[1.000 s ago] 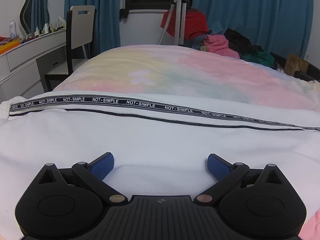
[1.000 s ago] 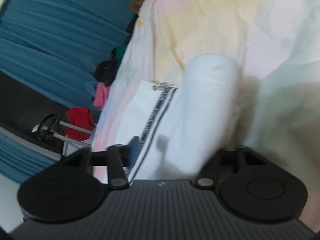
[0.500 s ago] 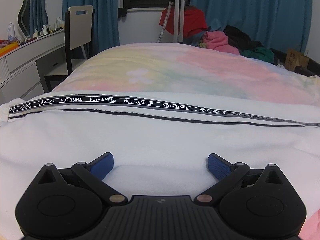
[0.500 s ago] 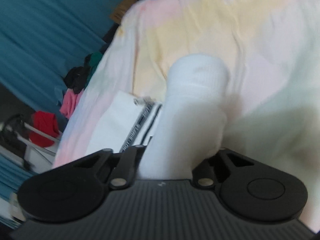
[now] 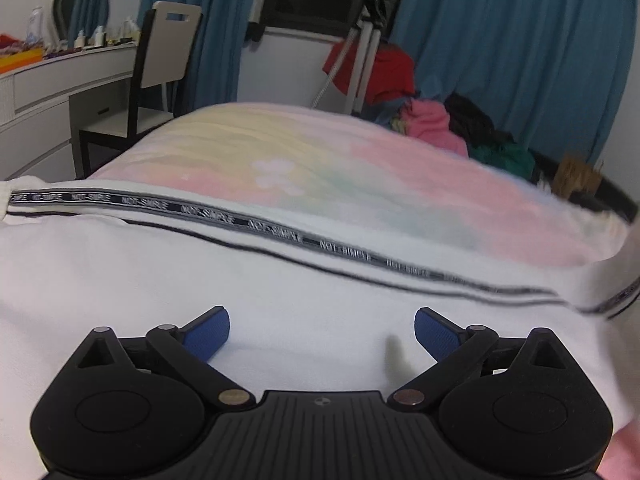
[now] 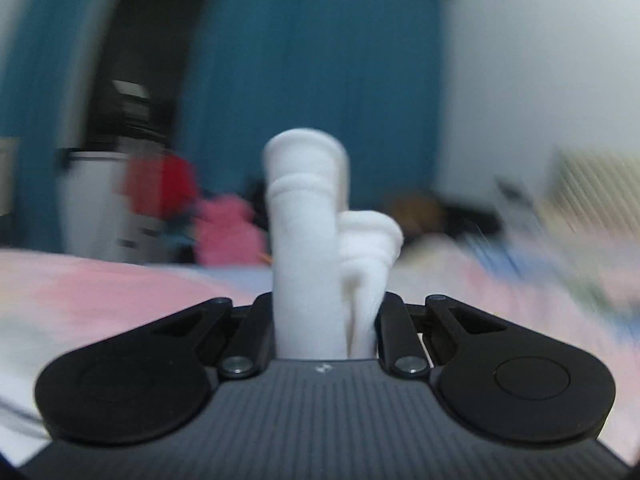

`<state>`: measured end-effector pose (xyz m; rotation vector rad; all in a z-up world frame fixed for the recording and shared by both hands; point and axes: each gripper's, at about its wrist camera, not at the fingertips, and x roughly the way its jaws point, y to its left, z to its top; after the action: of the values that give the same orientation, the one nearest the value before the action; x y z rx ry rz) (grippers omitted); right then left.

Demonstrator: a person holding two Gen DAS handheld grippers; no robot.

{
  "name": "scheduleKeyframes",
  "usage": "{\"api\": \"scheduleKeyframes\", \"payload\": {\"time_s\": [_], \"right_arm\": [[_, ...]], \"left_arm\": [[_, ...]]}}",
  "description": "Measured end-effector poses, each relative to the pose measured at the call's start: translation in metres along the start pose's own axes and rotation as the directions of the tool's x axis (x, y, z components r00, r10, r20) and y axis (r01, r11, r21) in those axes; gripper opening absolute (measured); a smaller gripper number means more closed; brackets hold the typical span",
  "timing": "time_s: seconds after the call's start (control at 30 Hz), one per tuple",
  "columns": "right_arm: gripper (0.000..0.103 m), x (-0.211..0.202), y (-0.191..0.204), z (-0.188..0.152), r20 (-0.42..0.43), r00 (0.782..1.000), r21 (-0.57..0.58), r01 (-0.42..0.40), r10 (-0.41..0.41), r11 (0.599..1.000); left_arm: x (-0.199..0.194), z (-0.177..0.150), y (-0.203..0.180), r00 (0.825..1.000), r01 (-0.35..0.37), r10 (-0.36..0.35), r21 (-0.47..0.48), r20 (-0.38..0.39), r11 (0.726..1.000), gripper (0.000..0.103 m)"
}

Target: Fold clothes

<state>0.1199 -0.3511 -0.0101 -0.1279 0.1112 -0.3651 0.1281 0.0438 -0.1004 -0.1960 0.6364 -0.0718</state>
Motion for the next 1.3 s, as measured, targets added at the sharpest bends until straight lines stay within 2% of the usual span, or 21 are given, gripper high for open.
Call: {"api": "scheduleKeyframes", "payload": {"time_s": [0.07, 0.17, 0.23, 0.27, 0.3, 0.37, 0.43, 0.57, 0.63, 0.73, 0.83, 0.97, 1.0, 1.03, 1.07, 1.13, 1.2, 1.23, 1.27, 1.3], "right_arm": [[0.015, -0.028, 0.044, 0.0, 0.064, 0.99, -0.103, -0.12, 0.127, 0.987], [0.014, -0.063, 0.103, -0.028, 0.034, 0.945, -0.241, -0.309, 0.326, 0.92], [0.014, -0.082, 0.139, -0.051, -0.02, 0.896, -0.326, -0.426, 0.444, 0.844], [0.014, -0.087, 0.154, -0.068, -0.074, 0.866, -0.39, -0.482, 0.495, 0.785], [0.014, -0.091, 0.167, -0.084, -0.129, 0.838, -0.444, -0.527, 0.531, 0.724], [0.015, -0.096, 0.178, -0.108, -0.215, 0.807, -0.51, -0.573, 0.551, 0.641], [0.014, -0.093, 0.173, -0.109, -0.211, 0.805, -0.501, -0.576, 0.554, 0.646], [0.014, -0.087, 0.157, -0.093, -0.19, 0.81, -0.402, -0.58, 0.555, 0.709], [0.015, -0.091, 0.152, -0.086, -0.155, 0.812, -0.379, -0.575, 0.563, 0.725], [0.015, -0.125, 0.162, -0.084, -0.135, 0.784, -0.393, -0.604, 0.606, 0.694], [0.015, -0.116, 0.172, -0.087, -0.193, 0.761, -0.392, -0.639, 0.62, 0.662], [0.02, -0.105, 0.183, -0.09, -0.27, 0.725, -0.381, -0.685, 0.633, 0.621], [0.027, -0.103, 0.182, -0.084, -0.293, 0.707, -0.352, -0.705, 0.643, 0.616], [0.039, -0.103, 0.179, -0.079, -0.318, 0.677, -0.303, -0.736, 0.664, 0.605], [0.045, -0.107, 0.173, -0.074, -0.338, 0.642, -0.247, -0.766, 0.688, 0.593], [0.067, -0.117, 0.15, -0.064, -0.342, 0.563, -0.104, -0.818, 0.752, 0.566], [0.073, -0.123, 0.127, -0.05, -0.314, 0.498, 0.038, -0.844, 0.808, 0.534], [0.074, -0.122, 0.117, -0.044, -0.289, 0.475, 0.102, -0.848, 0.831, 0.52], [0.074, -0.12, 0.107, -0.038, -0.263, 0.457, 0.164, -0.847, 0.85, 0.506], [0.074, -0.115, 0.098, -0.033, -0.236, 0.453, 0.225, -0.835, 0.86, 0.501]], "left_arm": [[-0.011, 0.005, 0.008, 0.999, 0.0, 0.001, -0.048, 0.035, 0.999, 0.1], [-0.029, 0.013, 0.028, 0.997, 0.015, -0.002, -0.157, 0.081, 0.987, 0.1], [-0.039, 0.016, 0.043, 0.995, 0.03, -0.007, -0.234, 0.099, 0.972, 0.1], [-0.042, 0.017, 0.048, 0.995, 0.035, -0.008, -0.263, 0.102, 0.964, 0.1], [-0.045, 0.017, 0.053, 0.995, 0.038, -0.008, -0.291, 0.103, 0.956, 0.1], [-0.048, 0.019, 0.06, 0.995, 0.044, -0.011, -0.325, 0.102, 0.945, 0.1], [-0.05, 0.021, 0.063, 0.994, 0.052, -0.017, -0.342, 0.105, 0.938, 0.1], [-0.048, 0.023, 0.056, 0.994, 0.062, -0.029, -0.315, 0.109, 0.947, 0.1], [-0.047, 0.022, 0.051, 0.993, 0.067, -0.035, -0.3, 0.111, 0.951, 0.1], [-0.047, 0.022, 0.046, 0.991, 0.09, -0.056, -0.282, 0.125, 0.955, 0.1], [-0.051, 0.021, 0.041, 0.988, 0.093, -0.058, -0.254, 0.144, 0.963, 0.1], [-0.055, 0.02, 0.035, 0.987, 0.102, -0.073, -0.211, 0.142, 0.972, 0.1], [-0.057, 0.02, 0.033, 0.987, 0.108, -0.081, -0.197, 0.141, 0.974, 0.1], [-0.059, 0.021, 0.032, 0.986, 0.113, -0.088, -0.184, 0.139, 0.976, 0.1], [-0.061, 0.021, 0.029, 0.986, 0.117, -0.094, -0.17, 0.135, 0.978, 0.1], [-0.068, 0.02, 0.026, 0.986, 0.125, -0.106, -0.153, 0.127, 0.98, 0.099], [-0.077, 0.02, 0.023, 0.985, 0.139, -0.123, -0.137, 0.117, 0.981, 0.097], [-0.082, 0.019, 0.022, 0.985, 0.148, -0.134, -0.121, 0.111, 0.982, 0.097], [-0.086, 0.019, 0.019, 0.983, 0.161, -0.15, -0.1, 0.106, 0.982, 0.097], [-0.091, 0.018, 0.017, 0.981, 0.176, -0.168, -0.076, 0.101, 0.981, 0.097]]}}
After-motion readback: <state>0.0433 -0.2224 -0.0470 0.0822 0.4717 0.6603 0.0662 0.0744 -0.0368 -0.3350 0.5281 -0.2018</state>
